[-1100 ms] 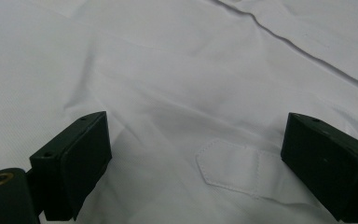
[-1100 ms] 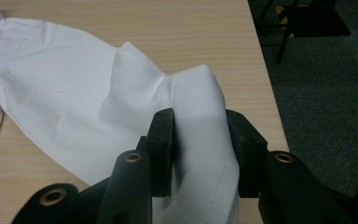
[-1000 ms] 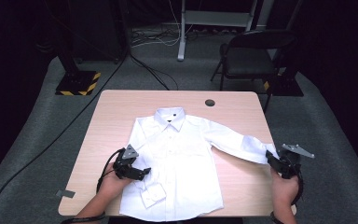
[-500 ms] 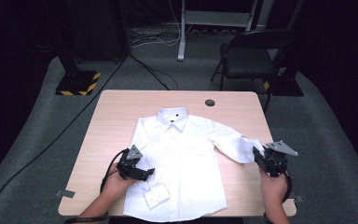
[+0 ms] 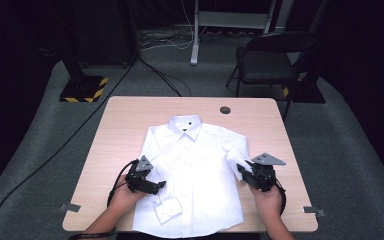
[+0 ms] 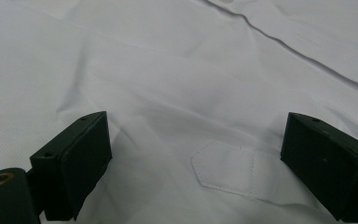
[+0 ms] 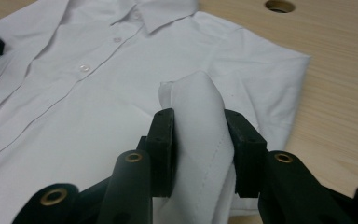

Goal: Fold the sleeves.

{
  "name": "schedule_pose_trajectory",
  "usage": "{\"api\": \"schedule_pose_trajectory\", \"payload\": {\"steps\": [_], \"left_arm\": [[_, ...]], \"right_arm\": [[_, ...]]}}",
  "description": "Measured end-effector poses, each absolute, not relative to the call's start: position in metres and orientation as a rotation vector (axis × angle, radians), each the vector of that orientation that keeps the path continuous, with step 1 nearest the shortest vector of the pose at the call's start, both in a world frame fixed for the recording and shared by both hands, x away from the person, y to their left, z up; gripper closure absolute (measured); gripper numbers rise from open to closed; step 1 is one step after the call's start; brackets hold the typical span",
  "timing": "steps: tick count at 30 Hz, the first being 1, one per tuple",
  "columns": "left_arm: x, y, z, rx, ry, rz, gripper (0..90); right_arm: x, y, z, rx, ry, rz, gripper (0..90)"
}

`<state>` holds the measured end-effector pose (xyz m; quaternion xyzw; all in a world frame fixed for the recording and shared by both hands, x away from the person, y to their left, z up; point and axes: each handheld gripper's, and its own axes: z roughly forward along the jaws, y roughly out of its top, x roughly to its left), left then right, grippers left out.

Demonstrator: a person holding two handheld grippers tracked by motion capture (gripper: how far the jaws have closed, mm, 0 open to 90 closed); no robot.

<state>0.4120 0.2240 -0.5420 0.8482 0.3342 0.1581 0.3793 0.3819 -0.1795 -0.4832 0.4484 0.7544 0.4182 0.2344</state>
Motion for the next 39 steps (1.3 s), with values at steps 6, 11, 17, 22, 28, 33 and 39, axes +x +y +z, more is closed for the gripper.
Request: {"api": "schedule_pose_trajectory", "payload": {"steps": [6, 11, 17, 22, 28, 33, 39], "left_arm": [[0.412, 0.224, -0.542, 2.167, 0.854, 0.404, 7.9], [0.412, 0.224, -0.542, 2.167, 0.854, 0.404, 7.9], [0.412, 0.224, -0.542, 2.166, 0.854, 0.403, 7.9], [0.412, 0.224, -0.542, 2.166, 0.854, 0.403, 7.8], [0.412, 0.224, -0.542, 2.167, 0.855, 0.404, 7.9], [0.412, 0.224, -0.542, 2.167, 0.854, 0.404, 7.8], [0.412, 0.224, -0.542, 2.167, 0.855, 0.404, 7.8]], "right_arm": [[0.377, -0.154, -0.489, 1.107, 2.177, 1.135, 65.4], [0.374, -0.139, -0.494, 1.048, 2.243, 1.119, 65.1], [0.371, -0.128, -0.5, 1.006, 2.292, 1.094, 61.4], [0.369, -0.126, -0.499, 0.993, 2.324, 1.14, 57.3], [0.358, -0.12, -0.495, 0.951, 2.359, 1.18, 44.4], [0.348, -0.109, -0.484, 0.857, 2.343, 1.228, 38.3], [0.349, -0.099, -0.494, 0.809, 2.436, 1.181, 35.4]]}}
